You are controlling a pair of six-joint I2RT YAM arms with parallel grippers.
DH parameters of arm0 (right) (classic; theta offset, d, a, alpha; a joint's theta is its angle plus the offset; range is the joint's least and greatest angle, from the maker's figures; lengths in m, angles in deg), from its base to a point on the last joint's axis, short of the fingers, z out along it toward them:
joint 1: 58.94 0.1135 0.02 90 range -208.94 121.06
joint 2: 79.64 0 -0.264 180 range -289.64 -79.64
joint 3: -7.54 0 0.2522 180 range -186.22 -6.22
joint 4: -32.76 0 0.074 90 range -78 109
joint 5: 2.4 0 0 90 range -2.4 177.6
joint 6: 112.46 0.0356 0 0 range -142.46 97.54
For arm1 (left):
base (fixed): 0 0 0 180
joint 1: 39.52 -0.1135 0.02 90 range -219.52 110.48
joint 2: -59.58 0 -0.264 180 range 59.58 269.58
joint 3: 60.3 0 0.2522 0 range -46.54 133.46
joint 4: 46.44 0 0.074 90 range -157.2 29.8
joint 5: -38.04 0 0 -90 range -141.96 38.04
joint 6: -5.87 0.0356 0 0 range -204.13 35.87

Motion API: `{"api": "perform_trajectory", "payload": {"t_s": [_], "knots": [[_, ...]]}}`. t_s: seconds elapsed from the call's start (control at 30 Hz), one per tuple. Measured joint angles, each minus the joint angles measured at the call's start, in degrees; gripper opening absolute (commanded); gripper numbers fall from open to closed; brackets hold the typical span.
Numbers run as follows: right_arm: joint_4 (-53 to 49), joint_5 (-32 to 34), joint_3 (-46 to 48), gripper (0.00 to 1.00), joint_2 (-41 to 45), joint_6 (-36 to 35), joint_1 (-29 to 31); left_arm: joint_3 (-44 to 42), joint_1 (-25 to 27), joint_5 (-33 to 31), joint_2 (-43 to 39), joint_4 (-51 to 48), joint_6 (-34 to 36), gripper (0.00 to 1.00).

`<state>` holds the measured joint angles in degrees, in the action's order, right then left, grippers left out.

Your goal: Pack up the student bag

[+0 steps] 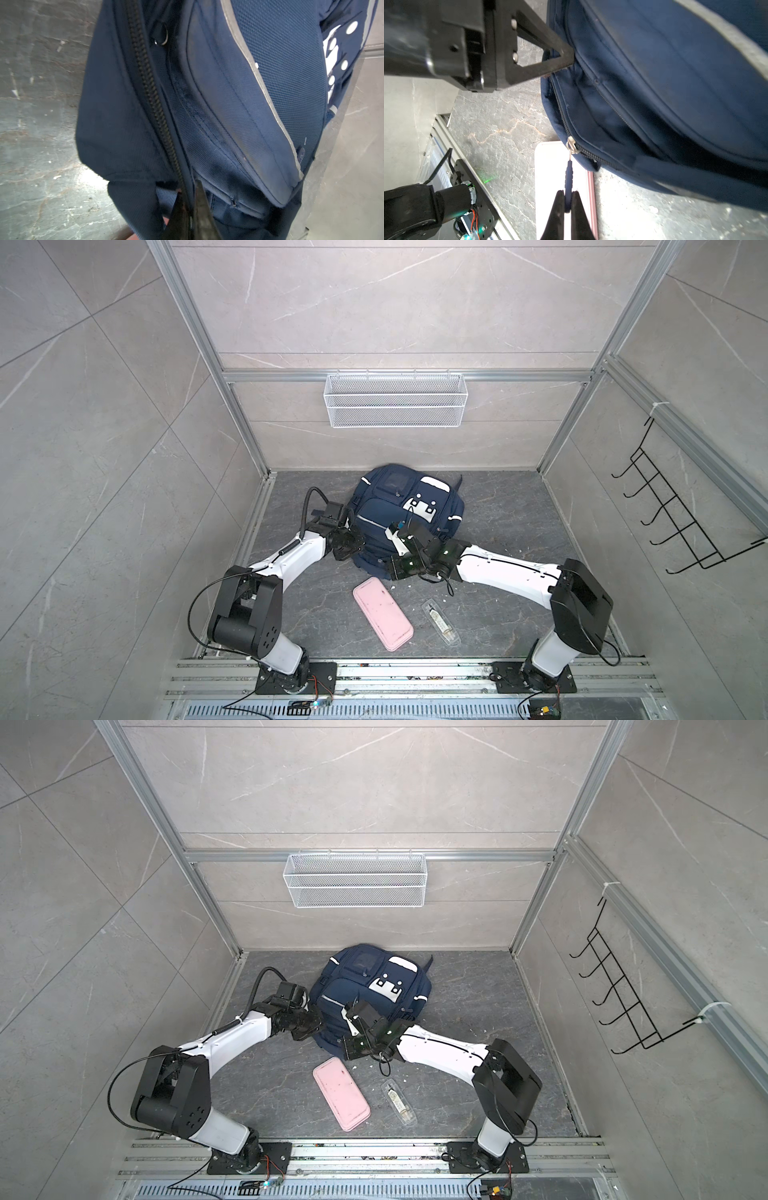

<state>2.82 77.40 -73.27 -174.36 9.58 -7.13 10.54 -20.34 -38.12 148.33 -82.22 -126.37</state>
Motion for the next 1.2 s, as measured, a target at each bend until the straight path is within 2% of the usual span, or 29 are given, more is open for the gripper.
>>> {"api": "perform_trajectory", "payload": {"t_s": [0.17,0.2,0.33,0.37,0.4,0.67,0.9,1.2], "knots": [[0.31,-0.07,1.36,0.00,2.08,0.83,-0.63,0.02,0.17,1.46,0.02,0.00,0.00,0.00],[0.46,-0.33,1.42,0.00,2.03,1.05,-0.63,0.02,0.20,1.44,0.02,-0.02,0.00,0.05],[1.03,-0.94,1.29,0.00,1.11,1.81,-0.61,0.39,1.22,1.14,-0.17,-0.31,0.35,0.46],[1.01,-1.27,0.94,0.00,0.50,1.88,-0.61,0.44,1.64,1.09,-0.61,-0.28,0.39,0.52],[0.94,-1.51,0.42,0.00,-0.13,1.88,-0.61,0.44,1.97,1.07,-1.09,-0.37,0.42,0.54],[-0.87,-1.88,-5.51,0.00,-2.58,1.97,-0.85,0.33,6.69,1.20,-9.01,-0.66,-0.02,0.55],[-2.47,-1.79,-6.21,0.00,-2.45,2.54,-1.44,-0.92,7.04,0.52,-8.46,-0.72,-0.04,0.52],[-4.72,-1.62,-6.23,0.00,0.61,2.51,-3.39,-1.36,7.04,-0.42,-9.92,-1.14,-0.11,0.53]]}}
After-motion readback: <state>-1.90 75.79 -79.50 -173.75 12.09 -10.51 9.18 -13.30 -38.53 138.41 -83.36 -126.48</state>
